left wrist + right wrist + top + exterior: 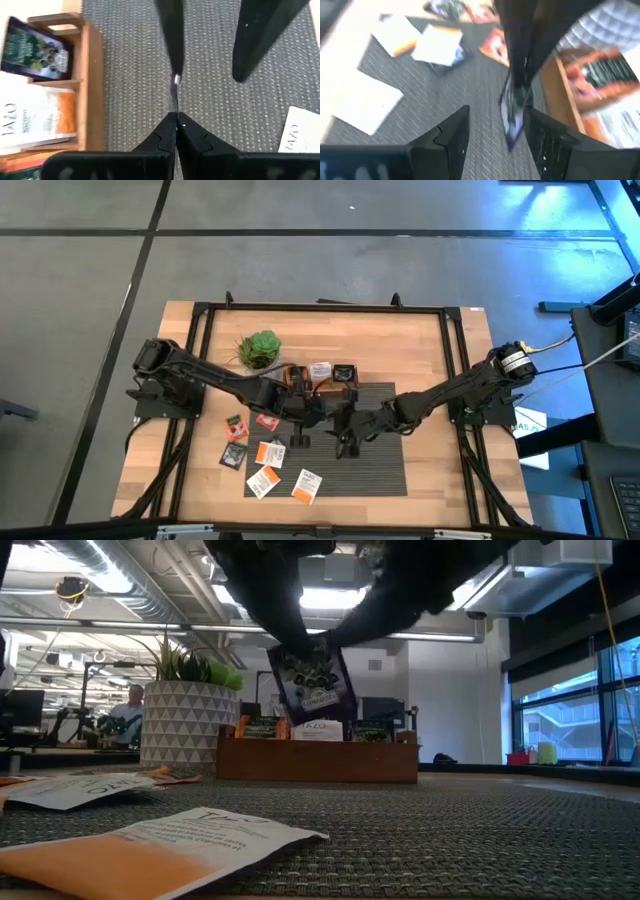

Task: Pick & Place Tea
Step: Put the right black tea bag into the right slot of the wooden organizer

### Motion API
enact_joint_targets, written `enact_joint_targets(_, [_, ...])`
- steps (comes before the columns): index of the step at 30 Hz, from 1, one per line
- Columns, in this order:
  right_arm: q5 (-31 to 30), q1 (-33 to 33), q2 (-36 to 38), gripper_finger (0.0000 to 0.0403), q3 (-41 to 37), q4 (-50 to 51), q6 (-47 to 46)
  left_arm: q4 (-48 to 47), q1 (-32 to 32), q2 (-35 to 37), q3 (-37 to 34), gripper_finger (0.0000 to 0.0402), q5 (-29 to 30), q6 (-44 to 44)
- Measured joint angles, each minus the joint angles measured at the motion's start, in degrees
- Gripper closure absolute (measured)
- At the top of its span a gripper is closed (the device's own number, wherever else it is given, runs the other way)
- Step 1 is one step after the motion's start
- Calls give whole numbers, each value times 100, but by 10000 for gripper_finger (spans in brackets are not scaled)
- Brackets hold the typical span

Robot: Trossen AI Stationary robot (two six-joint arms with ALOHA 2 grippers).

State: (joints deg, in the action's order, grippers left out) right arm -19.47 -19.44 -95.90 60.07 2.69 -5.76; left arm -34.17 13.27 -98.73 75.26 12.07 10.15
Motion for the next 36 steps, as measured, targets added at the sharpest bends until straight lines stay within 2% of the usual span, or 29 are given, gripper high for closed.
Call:
enact_joint_targets(5, [-178,7,0,218,0,-181,9,70,203,-54,-3,398,38,7])
enact_joint_targets(11, [8,11,0,233,0,-243,-14,296,374,-75,-4,398,46,9])
enact_joint_targets(16, [449,33,0,265,0,-286,-232,364,377,-75,-4,398,326,79])
enact_joint_targets(21, [447,34,0,310,0,-281,-298,382,311,-75,-4,398,328,127])
enact_joint_targets(28, [197,33,0,392,4,-219,-298,434,313,-75,-4,398,323,124])
enact_joint_targets(36, [-23,31,0,398,15,-27,-321,435,309,-75,-4,397,343,102])
